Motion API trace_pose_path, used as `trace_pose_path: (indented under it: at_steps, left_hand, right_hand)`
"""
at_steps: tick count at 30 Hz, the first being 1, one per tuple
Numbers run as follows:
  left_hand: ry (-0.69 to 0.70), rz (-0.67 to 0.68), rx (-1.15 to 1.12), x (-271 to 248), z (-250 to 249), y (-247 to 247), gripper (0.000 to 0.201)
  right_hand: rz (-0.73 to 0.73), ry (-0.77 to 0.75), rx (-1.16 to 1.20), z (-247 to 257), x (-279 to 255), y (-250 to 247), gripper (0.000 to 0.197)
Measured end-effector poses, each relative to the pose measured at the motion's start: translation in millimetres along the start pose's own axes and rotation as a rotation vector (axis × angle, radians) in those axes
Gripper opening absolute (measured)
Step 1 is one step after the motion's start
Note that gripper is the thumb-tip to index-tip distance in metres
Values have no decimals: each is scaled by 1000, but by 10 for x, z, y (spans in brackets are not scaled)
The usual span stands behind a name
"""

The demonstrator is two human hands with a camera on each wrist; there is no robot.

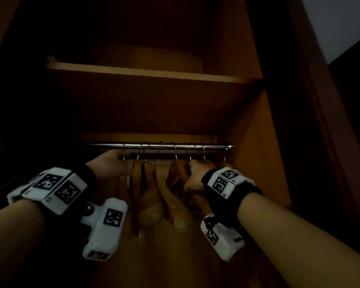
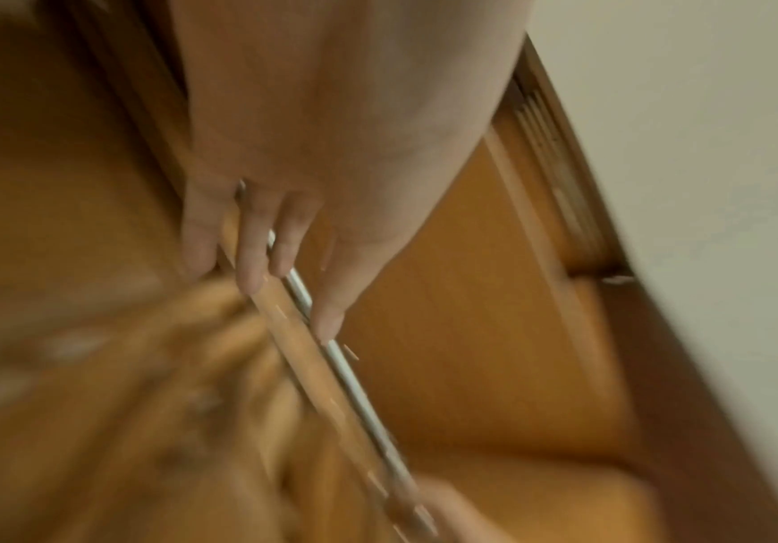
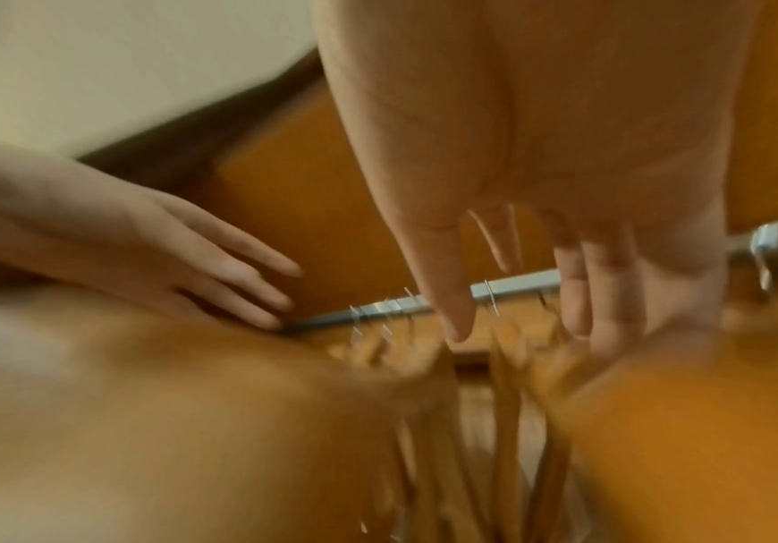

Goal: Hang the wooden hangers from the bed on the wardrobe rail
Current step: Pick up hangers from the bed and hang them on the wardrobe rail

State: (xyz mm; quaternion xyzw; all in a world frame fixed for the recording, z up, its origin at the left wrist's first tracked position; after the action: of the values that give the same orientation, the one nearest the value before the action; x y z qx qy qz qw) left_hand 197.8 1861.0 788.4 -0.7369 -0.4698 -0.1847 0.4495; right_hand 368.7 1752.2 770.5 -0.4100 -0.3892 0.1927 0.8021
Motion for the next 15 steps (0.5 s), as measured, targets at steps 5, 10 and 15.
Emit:
trace_pose_path:
  at_steps: [5, 10, 15]
  left_hand:
    - [79, 110, -121, -621, -324, 217, 70]
    - [144, 387, -158, -1340, -900, 631, 69]
    - [310, 560, -354, -2086, -2201, 1113, 64]
  right_hand:
    - [24, 86, 72, -201, -832, -298, 68]
    - [5, 209, 19, -670, -1839, -658, 73]
    - [-69, 382, -152, -1481, -2999, -1458, 75]
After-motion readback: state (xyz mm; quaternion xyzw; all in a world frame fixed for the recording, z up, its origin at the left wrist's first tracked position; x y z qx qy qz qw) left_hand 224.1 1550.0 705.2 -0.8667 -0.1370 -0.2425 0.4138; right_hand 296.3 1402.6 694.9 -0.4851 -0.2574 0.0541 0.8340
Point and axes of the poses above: each hand's wrist, its own x-axis towards the middle knuckle, its own y-axis out of the palm, z = x × y, the point moved 8 cm from there along x, towards the middle knuckle, and after that the axes turned 9 degrees about y, right-handed, at the moved point
